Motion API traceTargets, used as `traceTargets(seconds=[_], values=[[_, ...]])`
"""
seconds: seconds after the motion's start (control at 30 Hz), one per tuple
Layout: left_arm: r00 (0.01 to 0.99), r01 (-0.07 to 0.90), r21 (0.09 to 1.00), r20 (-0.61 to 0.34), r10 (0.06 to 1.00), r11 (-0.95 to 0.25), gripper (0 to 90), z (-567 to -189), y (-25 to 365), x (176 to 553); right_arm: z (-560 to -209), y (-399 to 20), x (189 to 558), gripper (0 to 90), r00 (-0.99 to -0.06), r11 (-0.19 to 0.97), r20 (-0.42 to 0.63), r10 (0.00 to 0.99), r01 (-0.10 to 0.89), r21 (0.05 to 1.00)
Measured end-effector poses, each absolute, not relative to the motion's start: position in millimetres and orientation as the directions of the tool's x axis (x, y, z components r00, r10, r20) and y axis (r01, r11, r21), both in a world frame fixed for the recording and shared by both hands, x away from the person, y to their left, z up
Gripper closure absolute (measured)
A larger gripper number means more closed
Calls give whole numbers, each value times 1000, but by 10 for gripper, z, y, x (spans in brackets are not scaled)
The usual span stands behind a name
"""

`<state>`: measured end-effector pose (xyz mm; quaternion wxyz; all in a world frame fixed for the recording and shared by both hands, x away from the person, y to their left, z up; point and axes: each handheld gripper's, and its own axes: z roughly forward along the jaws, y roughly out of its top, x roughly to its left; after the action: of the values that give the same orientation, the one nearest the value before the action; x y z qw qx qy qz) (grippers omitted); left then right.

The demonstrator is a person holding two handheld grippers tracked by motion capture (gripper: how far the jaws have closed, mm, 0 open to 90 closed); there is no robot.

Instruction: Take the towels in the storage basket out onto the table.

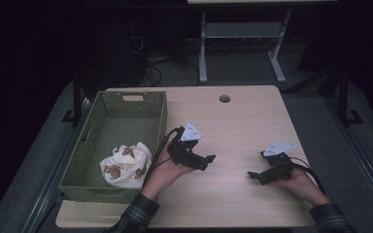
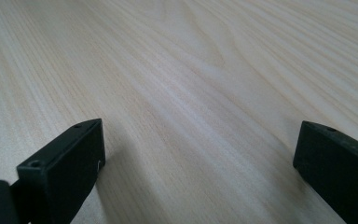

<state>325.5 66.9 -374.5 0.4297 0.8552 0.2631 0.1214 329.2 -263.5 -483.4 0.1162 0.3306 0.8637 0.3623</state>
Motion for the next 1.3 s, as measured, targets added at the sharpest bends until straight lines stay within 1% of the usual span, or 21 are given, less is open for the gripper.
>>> traceTargets(seconds=[0.13,0.23,0.57,0.8,1.03,1.3], values=[[832,355,797,-30,555,-489,130,-3695,720,3297,-4834,-2635,3292,15,-754,519,39,655,487,703],[825,372,801,-55,562,-469,131,-3645,790,3343,-4834,-2635,3292,15,-754,519,39,655,487,703],[822,383,805,-74,564,-452,134,-3525,1015,3396,-4835,-2644,3291,15,-760,523,38,649,482,703],[826,370,798,-48,562,-475,136,-3454,1172,3396,-4834,-2645,3291,15,-760,524,38,649,482,702],[826,373,791,-44,562,-486,141,-3441,1299,3398,-4833,-2645,3291,15,-760,524,38,648,482,702],[809,387,789,-42,587,-477,141,-3415,1451,3390,-4834,-2645,3291,15,-760,524,38,648,482,702]])
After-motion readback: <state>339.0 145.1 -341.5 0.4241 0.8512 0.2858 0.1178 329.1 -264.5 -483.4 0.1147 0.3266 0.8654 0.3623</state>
